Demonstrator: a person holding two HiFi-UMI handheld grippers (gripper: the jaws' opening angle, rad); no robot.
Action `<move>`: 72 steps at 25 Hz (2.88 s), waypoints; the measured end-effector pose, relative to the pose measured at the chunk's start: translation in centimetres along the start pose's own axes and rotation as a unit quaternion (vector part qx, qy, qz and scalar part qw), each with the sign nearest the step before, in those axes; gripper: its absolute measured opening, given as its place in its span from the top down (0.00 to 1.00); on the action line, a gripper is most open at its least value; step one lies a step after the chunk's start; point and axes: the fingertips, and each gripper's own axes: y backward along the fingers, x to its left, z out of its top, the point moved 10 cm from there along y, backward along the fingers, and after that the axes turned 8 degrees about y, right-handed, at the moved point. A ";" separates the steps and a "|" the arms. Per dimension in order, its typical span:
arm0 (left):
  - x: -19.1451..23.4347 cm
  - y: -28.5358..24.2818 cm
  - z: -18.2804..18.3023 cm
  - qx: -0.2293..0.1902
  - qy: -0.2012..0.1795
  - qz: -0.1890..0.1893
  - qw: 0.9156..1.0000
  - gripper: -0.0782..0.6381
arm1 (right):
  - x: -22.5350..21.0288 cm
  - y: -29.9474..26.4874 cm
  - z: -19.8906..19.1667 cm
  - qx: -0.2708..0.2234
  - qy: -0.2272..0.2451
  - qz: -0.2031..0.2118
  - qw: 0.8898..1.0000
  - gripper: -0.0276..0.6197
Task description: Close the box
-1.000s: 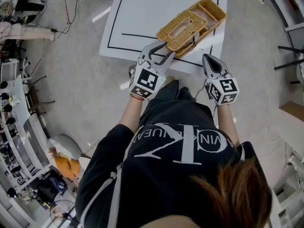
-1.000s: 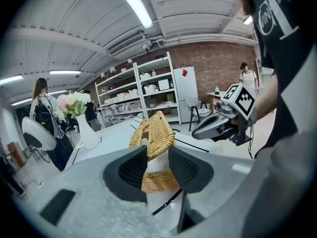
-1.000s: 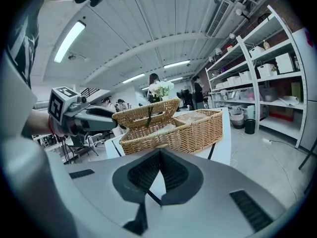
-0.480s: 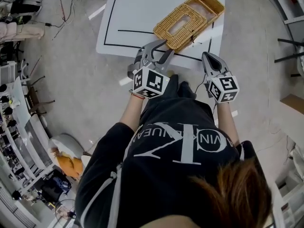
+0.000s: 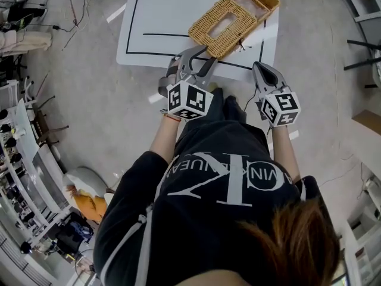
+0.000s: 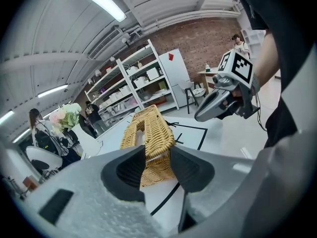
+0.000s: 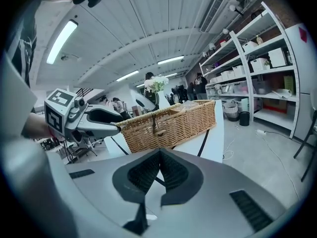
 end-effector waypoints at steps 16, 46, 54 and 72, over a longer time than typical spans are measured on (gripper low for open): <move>0.0 1.2 -1.2 -0.057 0.180 0.008 0.982 0.68 | 0.4 0.4 -0.9 0.011 -0.006 0.006 1.000 0.96; 6.4 4.4 -3.4 -0.124 0.309 0.125 0.935 0.88 | -1.1 -0.7 3.3 -0.031 0.025 -0.006 0.999 0.96; 8.1 4.9 -3.4 -0.149 0.324 0.141 0.924 0.88 | -1.5 -1.0 4.5 -0.043 0.032 -0.013 0.998 0.96; 10.8 5.6 -3.1 -0.183 0.326 0.162 0.913 0.88 | -2.2 -1.7 7.8 -0.083 0.054 -0.022 0.995 0.96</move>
